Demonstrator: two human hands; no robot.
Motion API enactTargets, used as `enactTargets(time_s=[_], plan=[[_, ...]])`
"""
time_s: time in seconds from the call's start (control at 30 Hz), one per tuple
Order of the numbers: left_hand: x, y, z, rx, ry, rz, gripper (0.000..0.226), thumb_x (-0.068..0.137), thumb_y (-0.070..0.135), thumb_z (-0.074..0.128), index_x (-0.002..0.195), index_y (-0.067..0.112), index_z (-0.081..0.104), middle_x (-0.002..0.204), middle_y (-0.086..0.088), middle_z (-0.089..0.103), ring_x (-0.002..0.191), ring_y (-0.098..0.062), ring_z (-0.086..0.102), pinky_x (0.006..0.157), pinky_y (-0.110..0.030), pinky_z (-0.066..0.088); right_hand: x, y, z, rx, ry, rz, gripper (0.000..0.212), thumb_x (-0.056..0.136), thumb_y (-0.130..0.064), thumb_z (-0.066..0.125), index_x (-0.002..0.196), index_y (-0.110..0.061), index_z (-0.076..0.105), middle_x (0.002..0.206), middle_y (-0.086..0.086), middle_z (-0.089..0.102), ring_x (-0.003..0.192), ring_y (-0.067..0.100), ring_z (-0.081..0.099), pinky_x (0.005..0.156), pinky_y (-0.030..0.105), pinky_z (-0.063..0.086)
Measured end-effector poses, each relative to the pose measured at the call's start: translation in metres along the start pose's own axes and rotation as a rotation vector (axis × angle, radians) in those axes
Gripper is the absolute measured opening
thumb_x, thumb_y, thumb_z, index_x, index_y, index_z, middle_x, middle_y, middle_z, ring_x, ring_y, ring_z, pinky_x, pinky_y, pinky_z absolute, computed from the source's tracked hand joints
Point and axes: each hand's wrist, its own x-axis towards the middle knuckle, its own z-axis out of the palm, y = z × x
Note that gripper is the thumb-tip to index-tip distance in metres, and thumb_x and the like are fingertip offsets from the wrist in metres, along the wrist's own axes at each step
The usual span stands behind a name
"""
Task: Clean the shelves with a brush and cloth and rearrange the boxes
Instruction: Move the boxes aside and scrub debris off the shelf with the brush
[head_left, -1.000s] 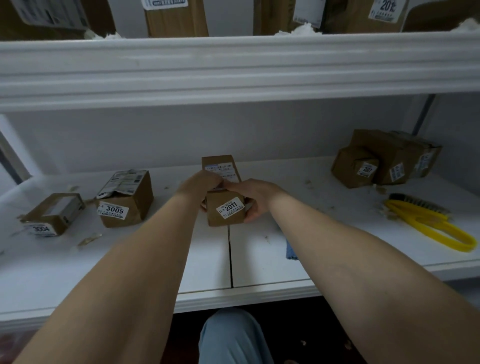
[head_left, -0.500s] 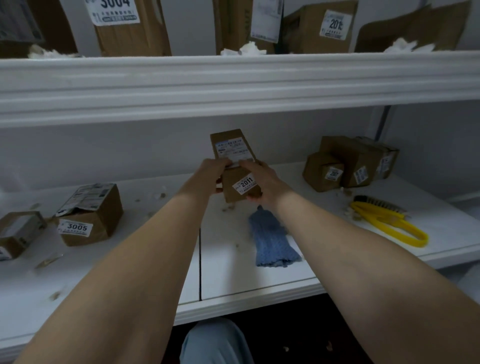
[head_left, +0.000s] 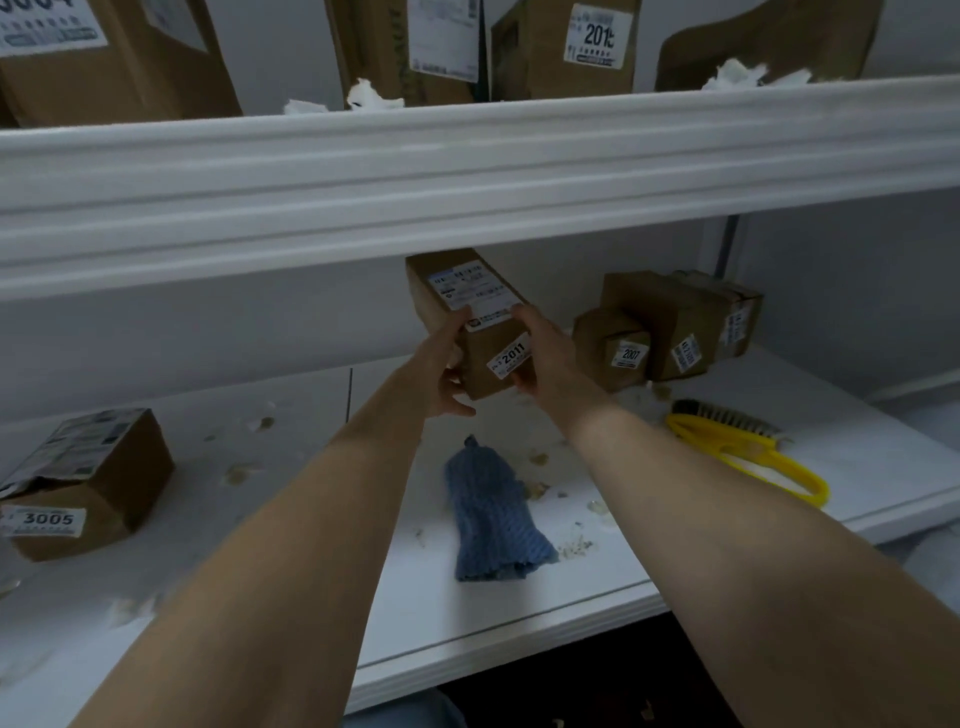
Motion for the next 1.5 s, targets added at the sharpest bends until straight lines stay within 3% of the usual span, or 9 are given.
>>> enactTargets(time_s=[0.13, 0.3, 0.5, 0.8, 1.0, 1.1, 1.3, 1.4, 1.5], plan=[[0.012, -0.003, 0.010, -0.056, 0.048, 0.018, 0.061, 0.079, 0.055, 0.065, 0.127, 0.024, 0.044, 0.137, -0.014, 0.047, 0.114, -0.033, 0.051, 0.092, -0.052, 0.046, 0.013, 0.005, -0.006, 0.033, -0.010, 0.061, 0.025, 0.084, -0.039, 0.068, 0.097, -0.019, 0.064, 0.086, 0.002, 0.066, 0.072, 0.013, 0.062, 0.048, 0.019, 0.052], [0.033, -0.002, 0.017, -0.128, 0.260, 0.094, 0.067, 0.082, 0.051, 0.062, 0.137, 0.022, 0.037, 0.134, -0.011, 0.049, 0.109, -0.034, 0.054, 0.089, -0.055, 0.046, 0.029, 0.016, -0.009, -0.191, -0.078, 0.136, 0.041, 0.083, -0.061, 0.060, 0.094, -0.021, 0.058, 0.085, -0.003, 0.051, 0.078, 0.013, 0.048, 0.083, 0.039, 0.055], [0.050, -0.003, 0.017, -0.147, 0.253, 0.057, 0.069, 0.084, 0.052, 0.061, 0.140, 0.019, 0.038, 0.137, -0.011, 0.050, 0.116, -0.036, 0.054, 0.091, -0.054, 0.045, 0.050, 0.018, 0.017, -0.175, -0.077, 0.117, 0.039, 0.089, -0.039, 0.063, 0.115, -0.009, 0.058, 0.116, 0.011, 0.061, 0.098, 0.024, 0.059, 0.068, 0.034, 0.056], [0.075, -0.009, 0.013, -0.070, 0.207, -0.038, 0.050, 0.094, 0.043, 0.049, 0.133, 0.012, 0.048, 0.133, -0.017, 0.052, 0.110, -0.038, 0.055, 0.088, -0.052, 0.045, 0.074, 0.028, 0.027, -0.309, -0.048, 0.058, 0.033, 0.092, -0.026, 0.060, 0.121, -0.011, 0.061, 0.120, 0.011, 0.064, 0.105, 0.030, 0.063, 0.092, 0.047, 0.053], [0.076, -0.013, 0.014, -0.018, 0.202, -0.051, 0.021, 0.095, 0.029, 0.051, 0.086, 0.010, 0.055, 0.089, -0.006, 0.054, 0.092, -0.030, 0.057, 0.085, -0.047, 0.048, 0.069, 0.035, 0.031, -0.252, -0.144, 0.140, 0.017, 0.095, -0.024, 0.053, 0.093, -0.011, 0.064, 0.075, 0.006, 0.067, 0.063, 0.017, 0.064, 0.053, 0.025, 0.049], [0.073, -0.012, 0.012, -0.020, 0.200, -0.044, 0.019, 0.094, 0.029, 0.052, 0.101, 0.011, 0.054, 0.102, -0.004, 0.052, 0.101, -0.024, 0.052, 0.095, -0.051, 0.043, 0.064, 0.033, 0.031, -0.305, -0.195, 0.130, 0.022, 0.100, -0.032, 0.043, 0.085, -0.021, 0.056, 0.042, -0.010, 0.053, 0.040, 0.006, 0.046, 0.052, 0.024, 0.032], [0.062, -0.013, 0.012, 0.059, 0.220, -0.040, 0.035, 0.097, 0.029, 0.049, 0.125, 0.008, 0.054, 0.122, -0.008, 0.057, 0.099, -0.020, 0.052, 0.092, -0.038, 0.042, 0.051, 0.026, 0.022, -0.397, -0.168, 0.113, 0.020, 0.099, -0.040, 0.045, 0.100, -0.022, 0.053, 0.073, -0.010, 0.053, 0.060, 0.003, 0.049, 0.043, 0.014, 0.042], [0.050, -0.013, 0.020, 0.085, 0.221, -0.039, 0.023, 0.098, 0.023, 0.048, 0.109, 0.006, 0.058, 0.098, -0.008, 0.058, 0.081, -0.018, 0.053, 0.089, -0.034, 0.045, 0.047, 0.025, 0.012, -0.508, -0.066, 0.123, 0.021, 0.092, -0.031, 0.058, 0.101, -0.013, 0.056, 0.075, -0.002, 0.051, 0.067, 0.013, 0.048, 0.067, 0.027, 0.045], [0.036, -0.011, 0.037, 0.113, 0.213, -0.044, 0.020, 0.097, 0.016, 0.051, 0.079, 0.006, 0.055, 0.082, -0.005, 0.054, 0.073, -0.015, 0.050, 0.091, -0.032, 0.046, 0.038, 0.019, -0.002, -0.536, -0.026, 0.140, 0.016, 0.091, -0.023, 0.061, 0.090, -0.008, 0.057, 0.076, 0.003, 0.051, 0.067, 0.015, 0.048, 0.062, 0.027, 0.046]])
